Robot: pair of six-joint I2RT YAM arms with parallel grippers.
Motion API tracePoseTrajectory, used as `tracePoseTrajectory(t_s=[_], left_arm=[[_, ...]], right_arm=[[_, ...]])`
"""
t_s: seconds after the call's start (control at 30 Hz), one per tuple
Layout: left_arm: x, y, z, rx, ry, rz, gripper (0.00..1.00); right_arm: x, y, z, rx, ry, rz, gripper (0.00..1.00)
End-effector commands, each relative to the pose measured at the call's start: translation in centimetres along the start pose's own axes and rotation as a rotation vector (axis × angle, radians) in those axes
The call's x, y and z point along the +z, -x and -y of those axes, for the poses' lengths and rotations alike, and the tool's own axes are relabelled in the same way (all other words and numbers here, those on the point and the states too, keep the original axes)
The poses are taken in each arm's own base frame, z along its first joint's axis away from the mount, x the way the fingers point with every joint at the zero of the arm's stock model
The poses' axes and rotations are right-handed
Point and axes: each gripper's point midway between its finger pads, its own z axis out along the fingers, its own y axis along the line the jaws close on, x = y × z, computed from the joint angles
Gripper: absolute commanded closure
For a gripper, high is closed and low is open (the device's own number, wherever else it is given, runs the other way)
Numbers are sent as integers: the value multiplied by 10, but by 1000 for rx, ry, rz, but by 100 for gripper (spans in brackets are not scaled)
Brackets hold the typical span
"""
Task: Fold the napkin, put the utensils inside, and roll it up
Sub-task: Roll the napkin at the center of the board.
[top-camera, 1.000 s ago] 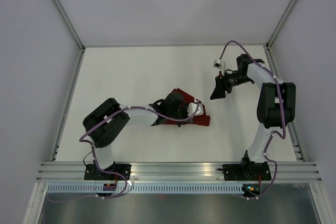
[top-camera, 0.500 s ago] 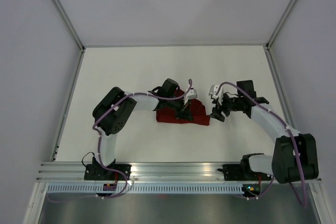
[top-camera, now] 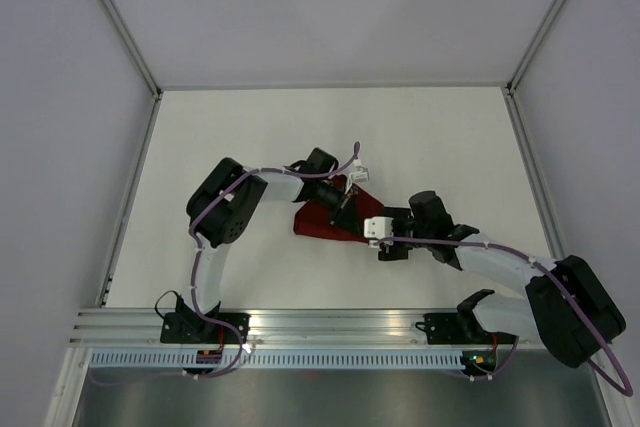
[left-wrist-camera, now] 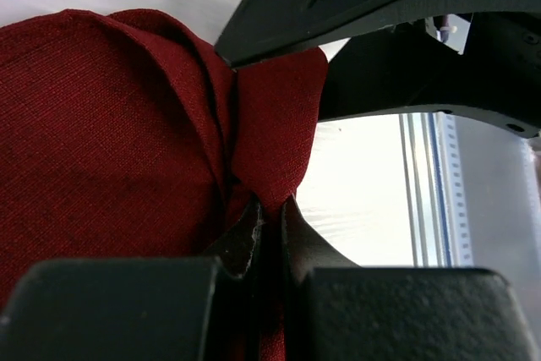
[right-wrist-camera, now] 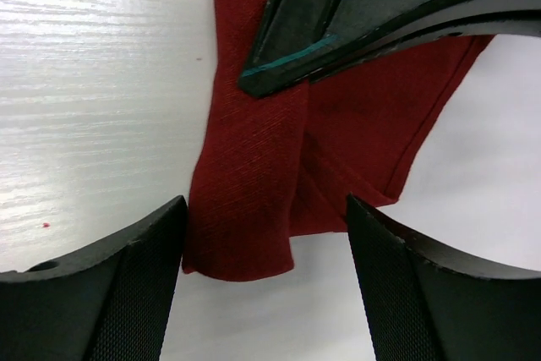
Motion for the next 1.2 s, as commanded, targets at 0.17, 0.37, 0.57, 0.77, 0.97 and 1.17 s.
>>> tracePoseTrajectory(t_s=[0.17, 0.37, 0.57, 0.77, 0.97, 1.17], left_arm=[[5, -67, -8, -248, 24, -144, 98], [5, -59, -5, -225, 13, -136, 98], [-4, -39, -3, -117, 78, -101, 82], [-20, -2, 1, 40, 189, -19, 66], [-47, 29, -15, 165, 435, 88, 63], [-88, 57, -22, 204, 636, 259, 61]], right_arm=[[12, 17, 10, -127, -55, 9, 19], [26, 10, -8, -167, 10, -41, 28], [30, 1, -13, -122, 116, -125, 65], [31, -2, -24, -18, 251, -200, 74], [26, 0, -32, 85, 339, -262, 77], [24, -1, -42, 171, 417, -312, 80]])
